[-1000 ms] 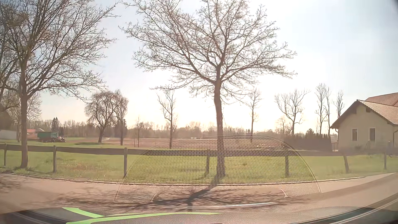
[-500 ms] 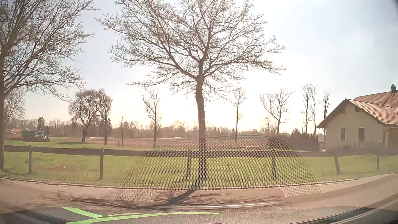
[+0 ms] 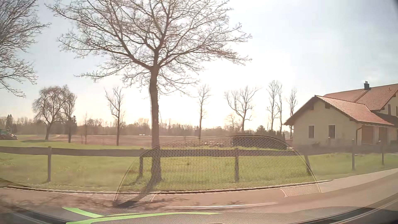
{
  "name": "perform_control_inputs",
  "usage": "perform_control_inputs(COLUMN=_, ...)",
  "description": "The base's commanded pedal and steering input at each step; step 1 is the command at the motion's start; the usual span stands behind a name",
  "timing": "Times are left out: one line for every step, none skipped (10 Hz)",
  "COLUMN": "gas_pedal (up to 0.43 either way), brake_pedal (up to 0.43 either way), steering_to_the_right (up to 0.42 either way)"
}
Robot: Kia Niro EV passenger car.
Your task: Follow the waypoints while adhering to traffic rules and regulations
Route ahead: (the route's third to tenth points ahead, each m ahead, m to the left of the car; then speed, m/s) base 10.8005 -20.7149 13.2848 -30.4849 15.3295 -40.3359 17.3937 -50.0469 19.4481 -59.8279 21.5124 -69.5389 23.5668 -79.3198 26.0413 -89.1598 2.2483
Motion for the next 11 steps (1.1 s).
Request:
perform_control_inputs(gas_pedal=0.299, brake_pedal=0.0, steering_to_the_right=0.768)
perform_control_inputs(gas_pedal=0.299, brake_pedal=0.0, steering_to_the_right=0.769)
perform_control_inputs(gas_pedal=0.299, brake_pedal=0.0, steering_to_the_right=0.772)
perform_control_inputs(gas_pedal=0.299, brake_pedal=0.0, steering_to_the_right=0.778)
perform_control_inputs(gas_pedal=0.299, brake_pedal=0.0, steering_to_the_right=0.781)
perform_control_inputs(gas_pedal=0.299, brake_pedal=0.0, steering_to_the_right=0.781)
perform_control_inputs(gas_pedal=0.299, brake_pedal=0.0, steering_to_the_right=0.783)
perform_control_inputs(gas_pedal=0.299, brake_pedal=0.0, steering_to_the_right=0.79)
perform_control_inputs(gas_pedal=0.299, brake_pedal=0.0, steering_to_the_right=0.79)
perform_control_inputs(gas_pedal=0.299, brake_pedal=0.0, steering_to_the_right=0.787)
perform_control_inputs(gas_pedal=0.299, brake_pedal=0.0, steering_to_the_right=0.782)
